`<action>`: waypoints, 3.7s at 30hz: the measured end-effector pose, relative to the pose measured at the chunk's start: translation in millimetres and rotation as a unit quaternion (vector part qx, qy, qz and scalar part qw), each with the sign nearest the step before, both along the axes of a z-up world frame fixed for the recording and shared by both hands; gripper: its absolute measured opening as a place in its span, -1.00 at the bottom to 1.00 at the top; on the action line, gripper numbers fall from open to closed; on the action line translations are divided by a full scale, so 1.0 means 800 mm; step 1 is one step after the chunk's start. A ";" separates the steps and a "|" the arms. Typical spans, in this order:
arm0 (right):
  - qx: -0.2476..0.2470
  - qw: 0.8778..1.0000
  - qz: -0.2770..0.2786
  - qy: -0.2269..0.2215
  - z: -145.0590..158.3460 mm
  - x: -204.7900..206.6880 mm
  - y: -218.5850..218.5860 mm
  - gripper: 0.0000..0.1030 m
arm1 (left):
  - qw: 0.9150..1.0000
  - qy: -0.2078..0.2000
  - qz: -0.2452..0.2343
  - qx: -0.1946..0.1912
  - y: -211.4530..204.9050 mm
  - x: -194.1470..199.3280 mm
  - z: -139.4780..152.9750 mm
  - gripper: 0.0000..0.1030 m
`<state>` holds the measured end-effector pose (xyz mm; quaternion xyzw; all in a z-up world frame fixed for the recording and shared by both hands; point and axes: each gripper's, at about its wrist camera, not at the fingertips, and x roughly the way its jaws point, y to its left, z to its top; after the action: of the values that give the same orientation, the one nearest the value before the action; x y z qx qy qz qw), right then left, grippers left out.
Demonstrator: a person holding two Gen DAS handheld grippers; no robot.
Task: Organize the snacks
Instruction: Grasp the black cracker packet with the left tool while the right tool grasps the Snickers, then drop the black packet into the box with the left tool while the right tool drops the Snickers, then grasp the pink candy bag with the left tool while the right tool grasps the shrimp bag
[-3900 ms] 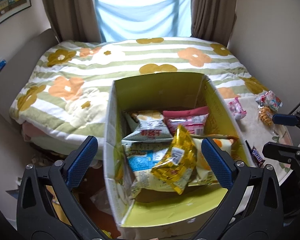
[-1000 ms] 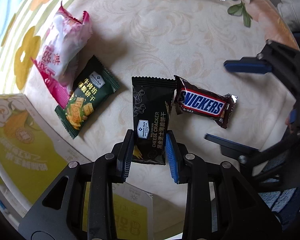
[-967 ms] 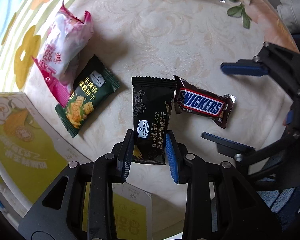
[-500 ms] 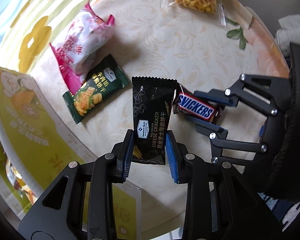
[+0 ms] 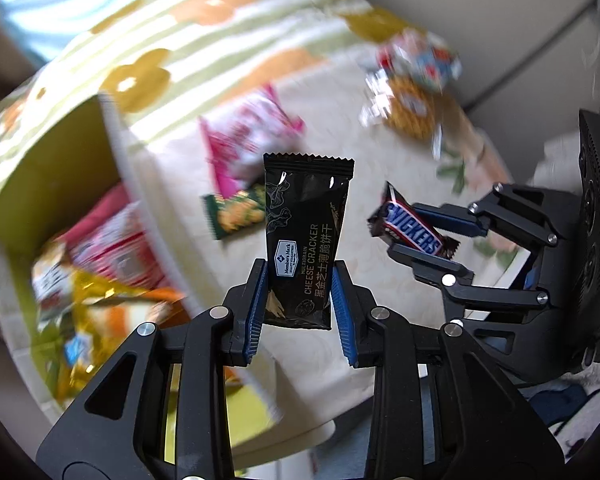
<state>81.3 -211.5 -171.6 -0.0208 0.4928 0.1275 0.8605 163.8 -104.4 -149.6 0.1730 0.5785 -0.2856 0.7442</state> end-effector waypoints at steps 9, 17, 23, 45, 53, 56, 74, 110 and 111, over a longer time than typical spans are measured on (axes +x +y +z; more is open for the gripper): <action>0.030 0.997 0.063 -0.041 0.096 0.042 0.052 -0.50 | 0.991 -0.049 0.119 -0.027 0.122 0.020 0.063 -0.45; 0.051 0.991 0.106 -0.055 0.121 0.085 0.137 -0.50 | 0.980 -0.065 0.188 -0.023 0.225 0.038 0.058 -0.45; 0.065 0.991 0.113 -0.040 0.110 0.118 0.192 -0.50 | 0.975 -0.044 0.218 -0.024 0.282 0.060 0.027 -0.45; 0.072 0.996 0.033 0.030 0.063 0.165 0.229 -0.50 | 0.967 -0.077 0.239 -0.053 0.335 0.044 0.005 0.99; 0.059 0.997 0.032 0.026 0.056 0.162 0.241 0.51 | 0.968 -0.087 0.234 -0.038 0.327 0.028 0.009 0.99; 0.064 0.997 0.028 0.021 0.058 0.153 0.236 0.52 | 0.968 -0.085 0.234 -0.039 0.323 0.019 0.007 0.99; 0.079 0.993 -0.020 -0.082 0.125 0.095 0.102 0.99 | 0.967 -0.112 0.220 -0.061 0.221 -0.015 0.051 0.99; 0.020 0.999 0.008 -0.039 0.004 0.090 -0.182 0.99 | 0.959 -0.062 0.275 -0.028 -0.105 0.134 -0.110 0.99; 0.018 0.999 0.007 -0.040 -0.001 0.091 -0.184 0.99 | 0.959 -0.060 0.276 -0.025 -0.103 0.138 -0.120 0.99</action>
<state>153.9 -358.5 -172.8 -0.0133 0.4556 0.1412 0.8788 274.6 -187.1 -245.7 0.0047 0.5506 -0.0723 0.8316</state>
